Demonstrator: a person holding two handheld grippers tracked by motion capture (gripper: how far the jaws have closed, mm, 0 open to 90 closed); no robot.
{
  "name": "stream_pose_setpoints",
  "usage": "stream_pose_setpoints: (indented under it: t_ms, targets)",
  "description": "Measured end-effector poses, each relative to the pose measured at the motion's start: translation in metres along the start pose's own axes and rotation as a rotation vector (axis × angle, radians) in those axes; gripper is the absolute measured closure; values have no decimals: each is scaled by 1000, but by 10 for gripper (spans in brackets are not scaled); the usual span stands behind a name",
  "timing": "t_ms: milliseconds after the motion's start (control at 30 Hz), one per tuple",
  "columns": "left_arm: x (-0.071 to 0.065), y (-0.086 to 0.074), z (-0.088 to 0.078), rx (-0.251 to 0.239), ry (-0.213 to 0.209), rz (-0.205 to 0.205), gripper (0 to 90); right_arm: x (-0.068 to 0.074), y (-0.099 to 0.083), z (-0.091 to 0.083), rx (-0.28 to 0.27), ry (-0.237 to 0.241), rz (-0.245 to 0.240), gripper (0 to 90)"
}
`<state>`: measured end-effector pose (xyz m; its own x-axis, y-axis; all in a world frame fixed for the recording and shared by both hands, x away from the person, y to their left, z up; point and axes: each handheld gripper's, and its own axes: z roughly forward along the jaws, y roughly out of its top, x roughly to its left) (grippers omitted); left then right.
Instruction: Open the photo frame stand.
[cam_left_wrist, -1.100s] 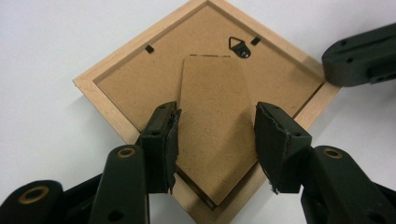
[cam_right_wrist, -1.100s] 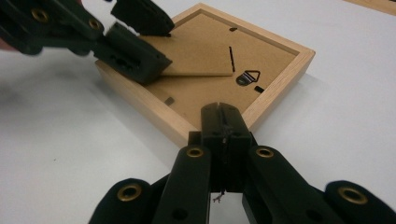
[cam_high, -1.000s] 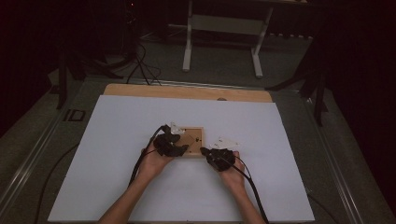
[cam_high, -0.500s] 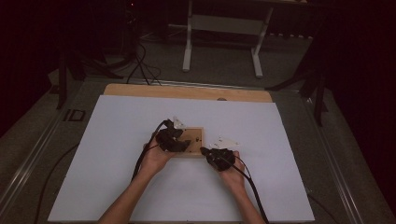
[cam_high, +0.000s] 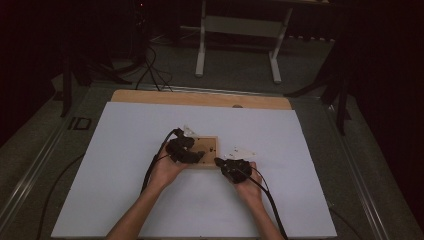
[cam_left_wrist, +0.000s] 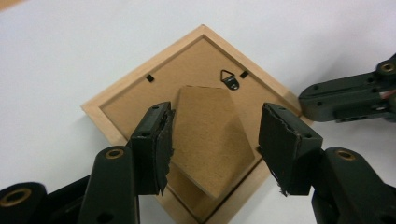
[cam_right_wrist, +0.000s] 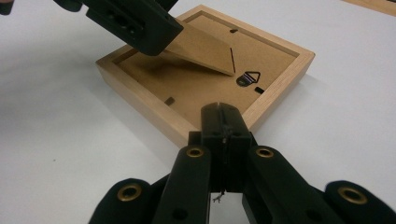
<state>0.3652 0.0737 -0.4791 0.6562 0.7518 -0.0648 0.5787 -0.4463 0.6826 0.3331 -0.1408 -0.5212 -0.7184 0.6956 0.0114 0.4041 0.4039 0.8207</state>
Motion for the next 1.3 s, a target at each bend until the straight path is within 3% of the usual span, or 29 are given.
stream_pose_setpoints:
  t_ms: [200, 400, 867, 1300]
  targets:
    - [4, -4, 2, 17, -31, -23, 439, 0, 0, 0, 1, -3, -6, 900]
    - [12, -7, 5, 32, -80, -92, 471, 0, 0, 0, 2, -4, -6, 900]
    - [23, -7, 9, 57, -166, -174, 489, 0, 0, 0, 3, -3, -9, 900]
    - [20, -7, 9, 68, -142, -127, 513, -2, 1, 0, 5, 14, 2, 895]
